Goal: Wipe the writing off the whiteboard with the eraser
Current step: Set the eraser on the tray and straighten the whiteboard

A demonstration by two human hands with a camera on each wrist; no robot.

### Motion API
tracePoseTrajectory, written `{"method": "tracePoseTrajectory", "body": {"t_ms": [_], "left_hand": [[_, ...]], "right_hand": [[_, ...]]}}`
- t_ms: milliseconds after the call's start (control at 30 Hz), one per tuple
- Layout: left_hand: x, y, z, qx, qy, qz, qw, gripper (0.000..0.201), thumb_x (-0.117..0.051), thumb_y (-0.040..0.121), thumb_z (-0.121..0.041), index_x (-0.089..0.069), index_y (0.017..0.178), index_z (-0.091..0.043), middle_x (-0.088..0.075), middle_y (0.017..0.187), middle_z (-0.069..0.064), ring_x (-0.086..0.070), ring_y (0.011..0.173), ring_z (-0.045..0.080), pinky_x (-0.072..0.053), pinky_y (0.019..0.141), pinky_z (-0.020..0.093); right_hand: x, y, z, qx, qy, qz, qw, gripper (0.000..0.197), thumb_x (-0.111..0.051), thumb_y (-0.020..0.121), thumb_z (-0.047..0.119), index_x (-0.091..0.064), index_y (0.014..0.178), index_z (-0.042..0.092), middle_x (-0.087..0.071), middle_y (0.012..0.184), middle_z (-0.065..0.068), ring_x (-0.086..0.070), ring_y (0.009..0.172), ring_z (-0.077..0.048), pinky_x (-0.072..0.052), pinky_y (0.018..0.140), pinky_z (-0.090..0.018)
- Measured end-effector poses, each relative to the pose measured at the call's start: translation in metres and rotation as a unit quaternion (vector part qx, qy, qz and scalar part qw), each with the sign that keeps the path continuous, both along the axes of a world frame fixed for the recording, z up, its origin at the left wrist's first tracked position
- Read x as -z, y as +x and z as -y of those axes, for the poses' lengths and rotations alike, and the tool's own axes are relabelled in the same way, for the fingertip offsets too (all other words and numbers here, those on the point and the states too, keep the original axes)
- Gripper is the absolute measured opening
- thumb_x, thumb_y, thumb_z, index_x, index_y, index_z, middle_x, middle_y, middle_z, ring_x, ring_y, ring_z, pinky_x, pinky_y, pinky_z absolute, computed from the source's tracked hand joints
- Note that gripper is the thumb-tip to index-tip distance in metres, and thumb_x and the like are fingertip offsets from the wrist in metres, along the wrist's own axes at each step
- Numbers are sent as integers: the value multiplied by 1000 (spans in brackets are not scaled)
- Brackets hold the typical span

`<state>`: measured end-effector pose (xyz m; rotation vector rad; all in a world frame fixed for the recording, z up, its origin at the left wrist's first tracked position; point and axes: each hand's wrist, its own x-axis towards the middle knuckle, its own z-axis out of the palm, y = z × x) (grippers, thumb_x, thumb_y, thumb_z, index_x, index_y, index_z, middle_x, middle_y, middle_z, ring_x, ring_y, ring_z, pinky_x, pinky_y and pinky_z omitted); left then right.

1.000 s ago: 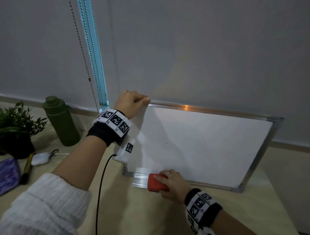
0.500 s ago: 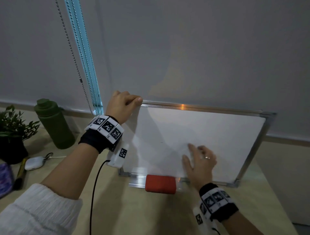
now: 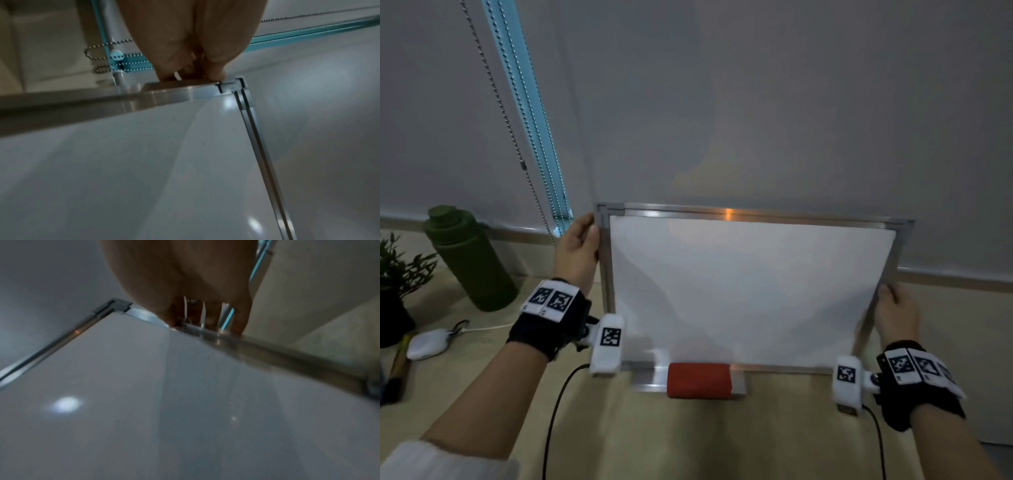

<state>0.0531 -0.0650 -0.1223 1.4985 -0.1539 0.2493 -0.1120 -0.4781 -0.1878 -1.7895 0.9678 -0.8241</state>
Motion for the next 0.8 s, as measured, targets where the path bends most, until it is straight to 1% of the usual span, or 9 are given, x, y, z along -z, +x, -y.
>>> {"method": "tracePoseTrajectory", "body": {"t_ms": [100,233,333,433,533,600,633,700,800], "left_hand": [[8,3,-12,65,-4,-11,998,26,-36,92,-7,-50,114,-12,-71,72,-15,-62,67,0,-53,62,14],[20,0,-24,137,73,-52,987,26,-34,91,-3,-53,105,-14,-72,72,-17,-64,69,2,-53,63,12],[26,2,-23,140,89,-74,983,31,-36,89,1,-49,115,-11,-67,81,-3,-63,69,3,-53,62,14],[24,11,-19,120,82,-75,987,33,-38,88,4,-47,120,-4,-60,95,10,-60,76,11,-53,70,25],[24,23,-13,109,64,-69,990,38,-38,88,5,-43,125,-2,-56,110,13,-56,83,14,-55,73,25],[22,32,-10,96,56,-65,992,38,-38,88,6,-42,125,-3,-64,99,8,-59,80,11,-54,78,27],[21,37,-9,92,54,-62,992,39,-38,88,7,-42,125,-3,-70,87,-2,-62,76,6,-54,78,26],[19,48,-4,86,49,-58,993,40,-38,88,8,-40,126,-3,-71,65,-23,-64,66,-5,-55,66,13],[17,66,3,77,30,-57,995,40,-38,87,8,-40,126,-1,-68,59,-30,-62,61,-10,-52,60,8]], "right_hand": [[19,-1,17,-60,10,-21,998,39,-48,92,20,-49,128,4,-52,131,-20,-49,119,-36,-38,102,-46],[30,-4,27,-84,53,-16,995,42,-45,96,11,-44,137,16,-52,131,-16,-50,117,-35,-40,100,-57],[30,-2,30,-83,72,-14,994,41,-47,95,11,-48,135,19,-58,124,-15,-54,112,-35,-44,96,-55],[30,3,33,-76,89,-8,993,41,-49,94,12,-50,134,18,-57,128,-14,-54,114,-34,-45,96,-51],[24,10,30,-61,106,22,992,42,-49,94,9,-46,136,8,-51,135,-15,-50,119,-35,-42,99,-51],[19,17,27,-50,110,44,992,43,-48,95,8,-44,137,3,-48,137,-16,-49,120,-36,-42,99,-48],[17,21,26,-47,109,57,991,43,-48,95,7,-43,137,1,-48,138,-17,-50,119,-37,-43,98,-47],[14,31,26,-43,99,74,991,42,-47,95,7,-43,137,2,-49,137,-16,-51,118,-37,-43,97,-46],[9,48,26,-31,81,89,992,41,-47,95,7,-47,135,6,-53,132,-14,-53,114,-32,-45,95,-44]]}}
